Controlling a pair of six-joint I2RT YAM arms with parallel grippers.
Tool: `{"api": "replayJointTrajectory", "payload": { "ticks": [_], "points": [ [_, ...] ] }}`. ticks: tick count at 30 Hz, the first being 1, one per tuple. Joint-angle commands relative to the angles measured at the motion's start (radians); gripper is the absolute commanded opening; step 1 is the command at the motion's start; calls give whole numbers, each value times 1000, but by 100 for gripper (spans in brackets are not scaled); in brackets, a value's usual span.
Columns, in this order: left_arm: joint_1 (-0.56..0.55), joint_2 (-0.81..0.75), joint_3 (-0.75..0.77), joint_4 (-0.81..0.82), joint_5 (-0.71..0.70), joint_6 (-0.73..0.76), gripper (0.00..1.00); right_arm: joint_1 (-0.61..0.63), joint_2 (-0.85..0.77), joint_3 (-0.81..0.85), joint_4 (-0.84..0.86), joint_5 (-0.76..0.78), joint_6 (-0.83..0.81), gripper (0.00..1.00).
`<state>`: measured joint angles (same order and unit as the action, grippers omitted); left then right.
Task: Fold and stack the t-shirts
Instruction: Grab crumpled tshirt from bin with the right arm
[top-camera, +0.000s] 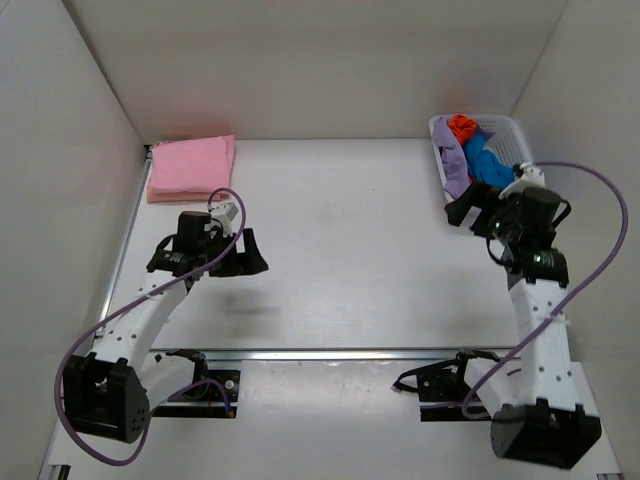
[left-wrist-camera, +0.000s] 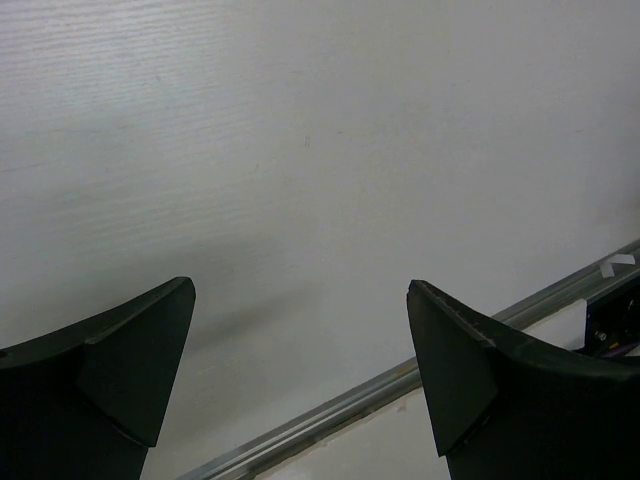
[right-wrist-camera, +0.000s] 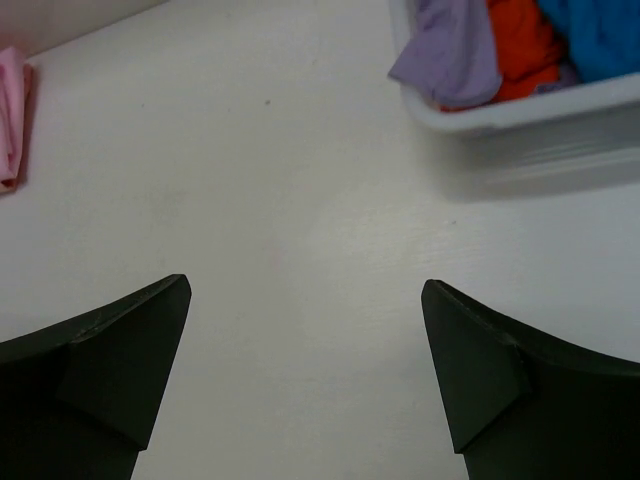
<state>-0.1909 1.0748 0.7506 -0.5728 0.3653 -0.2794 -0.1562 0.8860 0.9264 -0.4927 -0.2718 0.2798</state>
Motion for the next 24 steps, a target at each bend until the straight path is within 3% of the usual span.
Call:
{"api": "replayJointTrajectory", "payload": {
  "ticks": [1,6,8,9,10,12,16,19,21,23,24],
  "points": [
    [-5,-71,16,34,57,0,98,-43,185,156,100,-27,-57,99],
    [28,-182,-43,138,145,-32,99,-40,471,330,169,-29,-106,99],
    [50,-243,-89,185,166,-69,99,-34,545,386,200,-15,-119,73],
    [38,-257,-97,191,161,-70,96,-40,601,399,212,-21,-119,48],
    [34,-256,-99,188,140,-69,89,-34,663,431,217,-14,-132,40],
    [12,-251,-85,176,115,-60,81,-31,741,486,201,0,-154,44],
    [50,-234,-92,198,126,-64,87,-28,855,565,216,58,-198,76],
    [53,-223,-112,221,113,-72,88,-40,953,613,229,49,-200,85],
    [51,-208,-129,241,107,-72,88,-43,1013,692,200,48,-200,84],
    [50,-190,-143,261,119,-90,87,-49,1061,745,160,36,-208,75],
    [51,-181,-149,264,129,-95,87,-54,1086,770,157,23,-206,51]
  ]
}}
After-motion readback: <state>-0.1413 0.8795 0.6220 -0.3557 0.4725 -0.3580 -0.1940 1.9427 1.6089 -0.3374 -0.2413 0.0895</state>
